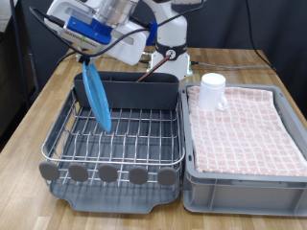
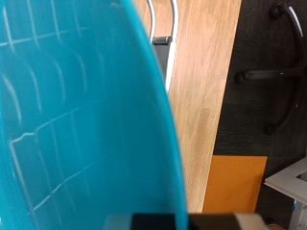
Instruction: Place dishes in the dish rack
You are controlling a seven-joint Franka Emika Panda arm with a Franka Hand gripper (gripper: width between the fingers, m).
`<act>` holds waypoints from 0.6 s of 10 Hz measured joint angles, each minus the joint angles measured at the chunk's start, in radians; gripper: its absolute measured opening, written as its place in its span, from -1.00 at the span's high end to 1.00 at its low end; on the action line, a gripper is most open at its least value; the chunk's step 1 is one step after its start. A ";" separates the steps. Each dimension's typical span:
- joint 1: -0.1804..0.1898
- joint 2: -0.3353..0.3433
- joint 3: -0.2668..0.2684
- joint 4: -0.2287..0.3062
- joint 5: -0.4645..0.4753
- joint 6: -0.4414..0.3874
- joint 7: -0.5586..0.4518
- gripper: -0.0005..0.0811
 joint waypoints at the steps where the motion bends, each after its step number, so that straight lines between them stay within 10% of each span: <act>1: 0.003 0.007 0.003 -0.003 -0.021 0.000 0.007 0.94; 6: 0.004 0.024 0.006 -0.067 -0.147 0.054 0.066 0.94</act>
